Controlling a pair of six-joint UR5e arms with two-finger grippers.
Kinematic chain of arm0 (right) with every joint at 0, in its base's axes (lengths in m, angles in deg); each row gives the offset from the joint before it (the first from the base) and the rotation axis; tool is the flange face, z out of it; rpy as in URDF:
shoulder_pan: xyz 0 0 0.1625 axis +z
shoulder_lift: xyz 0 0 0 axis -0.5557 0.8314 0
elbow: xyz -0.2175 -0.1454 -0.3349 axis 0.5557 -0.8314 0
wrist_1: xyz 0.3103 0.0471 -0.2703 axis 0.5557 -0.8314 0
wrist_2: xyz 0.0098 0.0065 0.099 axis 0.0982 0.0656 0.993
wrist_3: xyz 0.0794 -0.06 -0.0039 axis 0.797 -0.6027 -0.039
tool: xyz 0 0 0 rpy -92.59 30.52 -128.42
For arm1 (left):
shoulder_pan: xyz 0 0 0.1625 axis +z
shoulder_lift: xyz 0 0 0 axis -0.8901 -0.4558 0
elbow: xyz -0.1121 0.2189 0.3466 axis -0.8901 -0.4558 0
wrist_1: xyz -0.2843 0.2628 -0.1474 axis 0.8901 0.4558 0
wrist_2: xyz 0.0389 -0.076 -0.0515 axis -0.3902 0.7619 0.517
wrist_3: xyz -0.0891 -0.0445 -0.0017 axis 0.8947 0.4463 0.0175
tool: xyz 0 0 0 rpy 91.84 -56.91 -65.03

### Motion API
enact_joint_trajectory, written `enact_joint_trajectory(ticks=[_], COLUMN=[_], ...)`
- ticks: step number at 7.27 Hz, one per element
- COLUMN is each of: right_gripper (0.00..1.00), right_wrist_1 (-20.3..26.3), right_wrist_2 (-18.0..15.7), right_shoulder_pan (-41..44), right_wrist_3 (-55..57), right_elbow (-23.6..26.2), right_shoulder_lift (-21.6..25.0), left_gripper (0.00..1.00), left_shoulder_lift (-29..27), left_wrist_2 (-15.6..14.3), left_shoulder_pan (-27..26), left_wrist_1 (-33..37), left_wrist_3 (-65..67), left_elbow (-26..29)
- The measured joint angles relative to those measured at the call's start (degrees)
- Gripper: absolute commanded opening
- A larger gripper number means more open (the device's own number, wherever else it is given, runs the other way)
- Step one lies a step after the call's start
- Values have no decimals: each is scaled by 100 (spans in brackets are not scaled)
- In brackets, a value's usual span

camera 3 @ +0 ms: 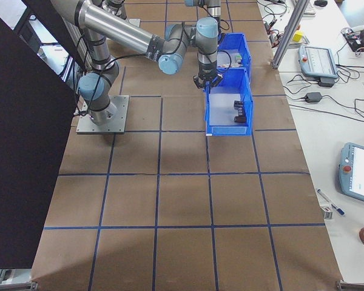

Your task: Place button box in front

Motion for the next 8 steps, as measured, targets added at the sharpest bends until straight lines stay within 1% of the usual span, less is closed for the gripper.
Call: enact_joint_trajectory(ticks=[1, 2, 3, 4, 5, 6, 7, 8], right_gripper=[5, 5, 5, 5, 5, 5, 5, 5], right_wrist_1=[6, 15, 45, 117, 201, 277, 346, 386], right_wrist_2=[-3, -8, -11, -12, -7, -1, 4, 8], right_shoulder_pan=[2, 9, 17, 35, 96, 247, 499, 833], right_wrist_3=[6, 28, 56, 70, 74, 113, 317, 728], right_elbow=[172, 473, 836, 1208, 1511, 1726, 1852, 1907], right_shoulder_lift=[135, 394, 741, 1073, 1316, 1489, 1603, 1644], left_gripper=[98, 98, 98, 98, 98, 98, 98, 98], left_shoulder_lift=[100, 294, 575, 866, 1116, 1354, 1559, 1722], left_wrist_2=[-49, -305, -765, -1169, -1483, -1722, -1846, -1893], left_shoulder_pan=[-10, -16, -19, -17, -6, 52, 219, 460], left_wrist_1=[63, 288, 719, 1198, 1617, 1977, 2318, 2722], left_wrist_3=[-9, -85, -562, -1575, -2790, -4048, -5342, -6804], left_elbow=[-25, -9, 32, 61, 69, 92, 170, 325])
